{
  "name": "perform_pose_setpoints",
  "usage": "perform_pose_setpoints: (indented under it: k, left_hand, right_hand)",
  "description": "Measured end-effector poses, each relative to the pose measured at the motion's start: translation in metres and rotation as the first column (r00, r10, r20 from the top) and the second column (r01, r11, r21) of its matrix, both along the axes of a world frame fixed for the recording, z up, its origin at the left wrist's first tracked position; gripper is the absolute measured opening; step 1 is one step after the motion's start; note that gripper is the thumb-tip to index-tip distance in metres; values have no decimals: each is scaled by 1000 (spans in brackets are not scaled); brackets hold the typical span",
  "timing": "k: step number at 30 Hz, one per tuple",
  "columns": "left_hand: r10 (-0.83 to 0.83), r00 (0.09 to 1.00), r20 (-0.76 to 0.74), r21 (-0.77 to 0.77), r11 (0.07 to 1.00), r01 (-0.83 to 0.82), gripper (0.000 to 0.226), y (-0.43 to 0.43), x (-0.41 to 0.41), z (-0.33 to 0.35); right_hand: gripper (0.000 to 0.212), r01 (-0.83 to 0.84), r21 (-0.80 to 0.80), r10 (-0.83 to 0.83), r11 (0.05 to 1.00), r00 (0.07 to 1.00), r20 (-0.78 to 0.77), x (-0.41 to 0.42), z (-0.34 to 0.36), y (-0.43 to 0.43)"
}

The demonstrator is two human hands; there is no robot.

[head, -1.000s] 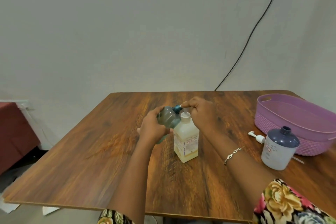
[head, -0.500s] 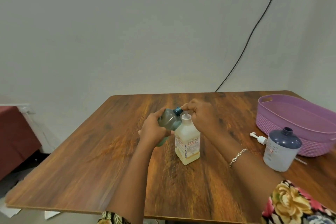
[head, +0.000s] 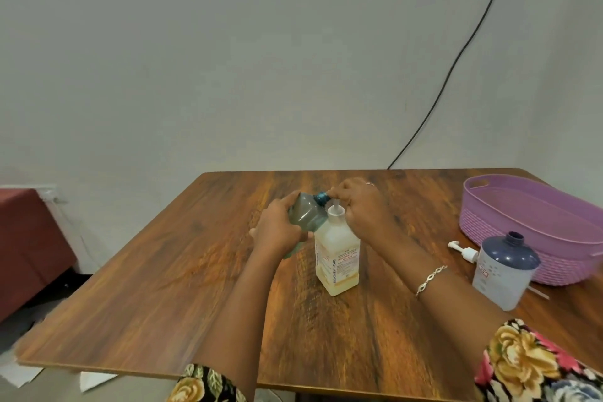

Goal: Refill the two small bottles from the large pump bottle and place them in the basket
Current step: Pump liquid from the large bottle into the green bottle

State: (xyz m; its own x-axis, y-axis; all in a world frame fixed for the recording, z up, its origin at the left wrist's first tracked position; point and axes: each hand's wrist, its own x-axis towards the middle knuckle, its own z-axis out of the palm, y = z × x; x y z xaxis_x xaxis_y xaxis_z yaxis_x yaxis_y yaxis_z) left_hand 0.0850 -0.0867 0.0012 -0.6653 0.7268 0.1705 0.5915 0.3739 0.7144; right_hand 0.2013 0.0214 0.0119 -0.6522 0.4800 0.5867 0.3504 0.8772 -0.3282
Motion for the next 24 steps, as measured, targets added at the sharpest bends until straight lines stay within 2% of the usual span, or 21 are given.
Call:
perform_pose_setpoints:
  k: [3, 8, 11, 14, 16, 21, 24]
  left_hand:
    - [13, 999, -33, -2, 1000, -14, 87, 0, 0, 5]
    - [9, 1000, 11, -39, 999, -9, 88, -3, 1, -8]
    - [1, 1000, 15, -36, 999, 0, 88, -3, 1, -8]
    - [-17, 999, 39, 34, 999, 16, 88, -2, 0, -4]
    - [0, 1000, 4, 34, 999, 0, 87, -1, -1, 2]
    - [-12, 1000, -11, -28, 1000, 12, 88, -2, -3, -7]
    - [5, 1000, 5, -32, 999, -5, 89, -2, 0, -11]
  right_hand:
    - [29, 14, 13, -15, 1000, 999, 44, -2, 11, 4]
    - [23, 44, -31, -45, 999, 998, -33, -2, -4, -6]
    - [25, 44, -43, -45, 998, 999, -20, -3, -2, -6]
    - [32, 13, -97, -14, 995, 1000, -8, -1, 8, -1]
    - [34, 15, -111, -11, 994, 999, 32, -2, 15, 3]
    - [26, 61, -44, -62, 997, 997, -40, -5, -3, -3]
    - [26, 50, -57, -51, 997, 998, -25, -4, -7, -3]
